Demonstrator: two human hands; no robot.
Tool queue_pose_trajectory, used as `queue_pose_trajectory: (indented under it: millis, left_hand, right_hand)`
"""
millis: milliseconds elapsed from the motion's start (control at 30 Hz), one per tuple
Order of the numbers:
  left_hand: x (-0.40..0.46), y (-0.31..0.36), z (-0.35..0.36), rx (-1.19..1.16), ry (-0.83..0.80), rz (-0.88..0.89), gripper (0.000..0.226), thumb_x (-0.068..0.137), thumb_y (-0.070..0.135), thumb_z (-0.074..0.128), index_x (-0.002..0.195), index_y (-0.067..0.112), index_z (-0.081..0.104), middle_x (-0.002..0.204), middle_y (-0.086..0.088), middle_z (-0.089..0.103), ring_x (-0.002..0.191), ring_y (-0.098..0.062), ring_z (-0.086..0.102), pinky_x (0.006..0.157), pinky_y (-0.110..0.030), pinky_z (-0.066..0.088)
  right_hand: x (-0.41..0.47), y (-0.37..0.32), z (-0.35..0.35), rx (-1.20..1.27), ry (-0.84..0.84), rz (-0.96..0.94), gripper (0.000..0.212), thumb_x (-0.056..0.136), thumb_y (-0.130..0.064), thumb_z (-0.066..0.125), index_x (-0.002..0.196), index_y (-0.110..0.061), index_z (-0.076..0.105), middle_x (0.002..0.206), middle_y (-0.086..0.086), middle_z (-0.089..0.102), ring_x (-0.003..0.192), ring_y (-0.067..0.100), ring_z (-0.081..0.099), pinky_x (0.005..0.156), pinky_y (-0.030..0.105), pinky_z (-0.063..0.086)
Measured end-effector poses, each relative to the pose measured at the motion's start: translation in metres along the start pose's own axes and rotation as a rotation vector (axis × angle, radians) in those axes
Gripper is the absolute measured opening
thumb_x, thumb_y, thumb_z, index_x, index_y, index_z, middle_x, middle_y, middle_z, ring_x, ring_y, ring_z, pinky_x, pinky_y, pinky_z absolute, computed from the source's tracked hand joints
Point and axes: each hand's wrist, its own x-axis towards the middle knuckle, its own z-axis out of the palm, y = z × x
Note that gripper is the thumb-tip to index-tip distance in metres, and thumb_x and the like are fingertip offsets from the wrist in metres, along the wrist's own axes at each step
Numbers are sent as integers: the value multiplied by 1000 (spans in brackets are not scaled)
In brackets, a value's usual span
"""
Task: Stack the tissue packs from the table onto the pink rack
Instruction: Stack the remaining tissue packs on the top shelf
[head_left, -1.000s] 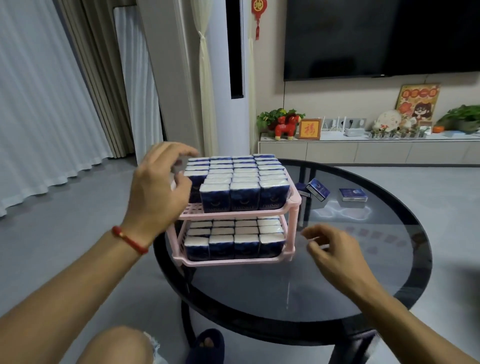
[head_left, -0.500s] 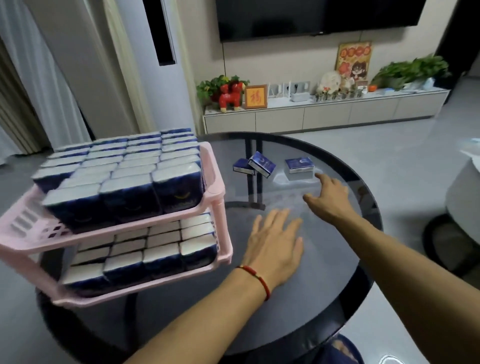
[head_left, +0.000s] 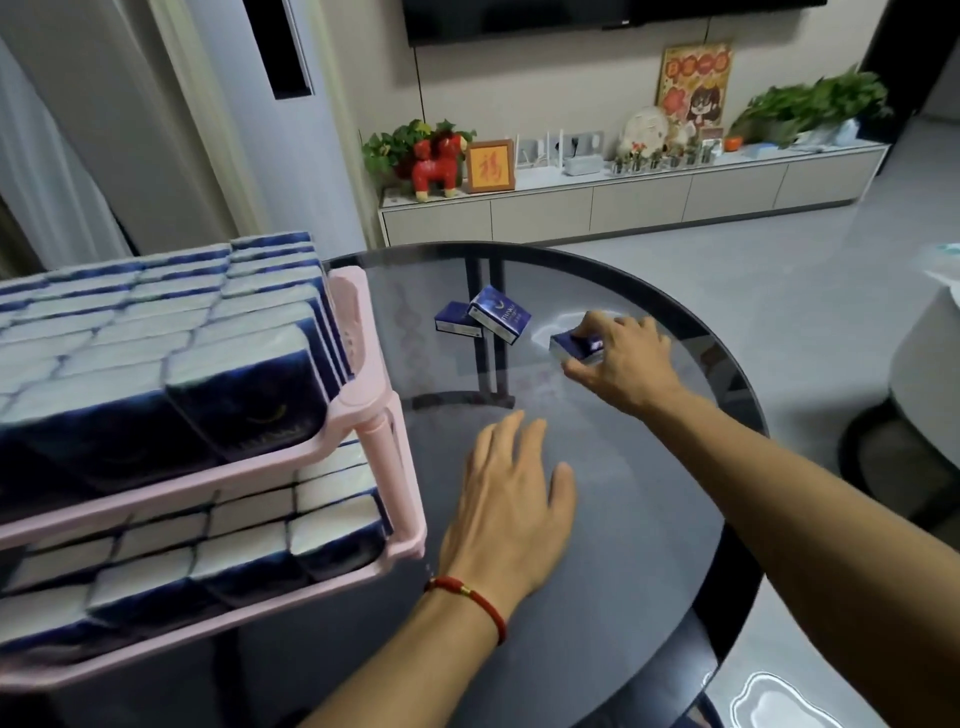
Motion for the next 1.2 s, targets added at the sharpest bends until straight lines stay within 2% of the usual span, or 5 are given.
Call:
queue_pose_trajectory:
  millis: [367, 533, 700, 1000, 1200]
  left_hand:
    - [-4, 0, -11, -320, 101, -167, 69, 102, 29, 55, 161, 29, 19, 151, -4, 43, 143, -16, 36, 114, -25, 29]
    - [-3, -1, -13, -354, 173, -163, 58, 100, 25, 59, 153, 27, 36, 142, 3, 53, 127, -8, 44, 97, -1, 29]
    - [-3, -6, -12, -370, 221, -156, 48, 96, 21, 63, 140, 29, 45, 131, 7, 58, 119, -8, 50, 88, 1, 31]
    - [-7, -9, -16, -409, 185, -98, 46, 92, 14, 64, 134, 28, 49, 126, 7, 60, 115, -15, 55, 97, -22, 42]
    - [-14, 4, -32, -510, 143, -113, 39, 87, 6, 67, 117, 29, 55, 113, 2, 67, 100, -16, 64, 89, -32, 55]
  right_hand:
    - [-75, -37, -51, 759, -739, -290, 73, 77, -24, 61, 147, -29, 43, 145, -10, 54, 132, 4, 52, 111, 28, 45]
    - [10, -46, -13, 612, -209, -56, 50, 99, -30, 59, 148, -31, 46, 147, 6, 52, 135, 29, 50, 103, 40, 48]
    - [55, -70, 37, 335, -196, -3, 98, 88, -48, 66, 161, -36, 2, 146, 6, 55, 129, 37, 51, 111, 57, 38]
    - [-24, -42, 6, 194, -174, 97, 68, 80, -43, 73, 140, -21, 49, 126, 14, 55, 120, 33, 52, 102, 44, 47]
    - [-127, -43, -67, 547, -200, 217, 56, 85, -23, 77, 126, -16, 40, 105, 4, 67, 83, 14, 70, 70, 26, 59]
